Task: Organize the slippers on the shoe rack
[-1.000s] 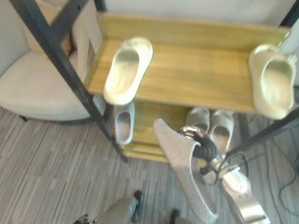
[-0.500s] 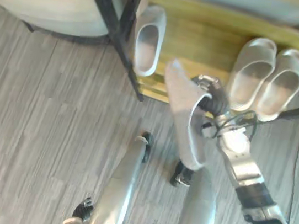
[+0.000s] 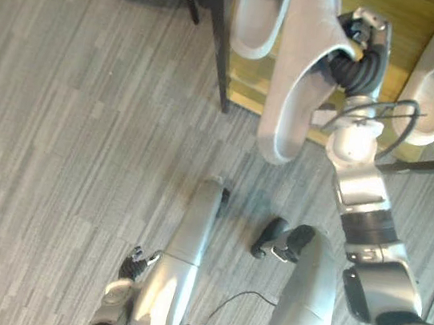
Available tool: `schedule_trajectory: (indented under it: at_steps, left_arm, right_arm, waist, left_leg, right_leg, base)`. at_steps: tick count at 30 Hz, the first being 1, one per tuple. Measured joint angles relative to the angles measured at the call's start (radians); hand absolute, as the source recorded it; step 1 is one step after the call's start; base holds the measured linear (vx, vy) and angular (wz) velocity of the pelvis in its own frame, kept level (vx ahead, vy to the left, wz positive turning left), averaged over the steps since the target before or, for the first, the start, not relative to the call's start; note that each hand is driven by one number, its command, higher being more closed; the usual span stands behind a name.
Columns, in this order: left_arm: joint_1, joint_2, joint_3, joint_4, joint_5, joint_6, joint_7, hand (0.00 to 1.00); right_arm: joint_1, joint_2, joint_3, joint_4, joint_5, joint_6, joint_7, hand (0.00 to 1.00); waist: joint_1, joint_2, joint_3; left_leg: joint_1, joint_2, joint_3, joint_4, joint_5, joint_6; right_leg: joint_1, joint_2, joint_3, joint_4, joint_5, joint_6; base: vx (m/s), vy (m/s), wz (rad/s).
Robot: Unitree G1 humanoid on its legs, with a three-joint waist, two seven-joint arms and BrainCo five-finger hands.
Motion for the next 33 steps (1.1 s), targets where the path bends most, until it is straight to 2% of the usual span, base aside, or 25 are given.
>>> schedule_trajectory:
  at_steps: [2, 6, 9, 11, 20, 25, 26, 33]
  left_arm:
    - [-0.002, -0.001, -0.004, 0.0, 0.0, 0.0, 0.008, 0.0]
    - [-0.002, 0.0, -0.004, 0.0, 0.0, -0.001, 0.01, 0.0]
    - [-0.006, 0.001, -0.006, 0.0, -0.004, -0.002, 0.017, 0.0]
    - [-0.006, 0.002, -0.007, 0.001, -0.007, -0.002, 0.03, 0.0]
    - [-0.015, 0.005, -0.017, 0.003, -0.009, -0.003, 0.032, 0.0]
    - [-0.035, 0.01, -0.027, 0.011, -0.021, -0.004, 0.049, 0.0]
    - [-0.037, 0.01, -0.027, 0.01, -0.022, -0.005, 0.049, 0.0]
    - [-0.054, 0.011, -0.029, 0.009, -0.036, -0.005, 0.051, 0.0]
  right_arm:
    - [-0.067, 0.008, 0.002, 0.078, -0.037, 0.022, -0.009, 1.0]
    - [-0.15, 0.007, 0.002, 0.159, -0.038, 0.041, -0.036, 1.0]
    - [-0.208, -0.016, 0.002, 0.255, -0.076, 0.067, -0.048, 1.0]
    - [-0.228, -0.023, 0.002, 0.275, -0.078, 0.071, -0.07, 1.0]
    - [-0.329, -0.072, 0.014, 0.395, -0.11, 0.088, -0.078, 1.0]
    - [-0.384, -0.082, 0.03, 0.436, -0.116, 0.1, -0.105, 1.0]
    - [-0.392, -0.082, 0.045, 0.443, -0.12, 0.104, -0.114, 0.0]
    - [-0.394, -0.083, 0.046, 0.446, -0.123, 0.119, -0.143, 0.0]
  waist:
    - [0.009, 0.0, 0.0]
    - [0.014, 0.0, 0.0]
    - [0.022, 0.0, 0.0]
    - [0.023, 0.0, 0.0]
    - [0.032, 0.0, -0.003]
    - [0.036, 0.001, -0.003]
    - [0.037, 0.001, -0.003]
    - [0.041, 0.002, -0.006]
  left_leg:
    - [-0.003, -0.001, -0.009, -0.01, 0.006, -0.008]
    - [-0.021, -0.002, -0.021, -0.015, 0.018, -0.015]
    - [-0.051, -0.008, -0.04, -0.014, 0.027, -0.029]
    - [-0.057, -0.01, -0.054, -0.013, 0.029, -0.035]
    - [-0.078, -0.013, -0.07, -0.024, 0.035, -0.051]
    - [-0.092, -0.013, -0.084, -0.034, 0.049, -0.076]
    - [-0.093, -0.011, -0.087, -0.035, 0.05, -0.078]
    - [-0.095, -0.009, -0.091, -0.046, 0.051, -0.079]
  right_leg:
    - [-0.001, -0.001, -0.011, -0.002, -0.006, -0.01]
    - [-0.016, -0.002, -0.026, 0.001, -0.012, -0.02]
    - [-0.038, -0.01, -0.046, 0.016, -0.027, -0.03]
    - [-0.037, -0.012, -0.061, 0.021, -0.036, -0.033]
    - [-0.059, -0.013, -0.077, 0.032, -0.05, -0.047]
    - [-0.072, -0.013, -0.095, 0.036, -0.055, -0.061]
    - [-0.073, -0.012, -0.099, 0.036, -0.057, -0.066]
    - [-0.08, -0.012, -0.104, 0.036, -0.059, -0.07]
  base:
    - [-0.04, -0.039, 0.07]
    - [-0.03, -0.046, 0.07]
    - [-0.02, -0.048, 0.13]
    - [-0.01, -0.037, 0.11]
    - [-0.04, -0.022, 0.05]
    - [-0.04, -0.018, 0.05]
    - [0.0, 0.0, 0.0]
    - [-0.02, 0.004, 0.0]
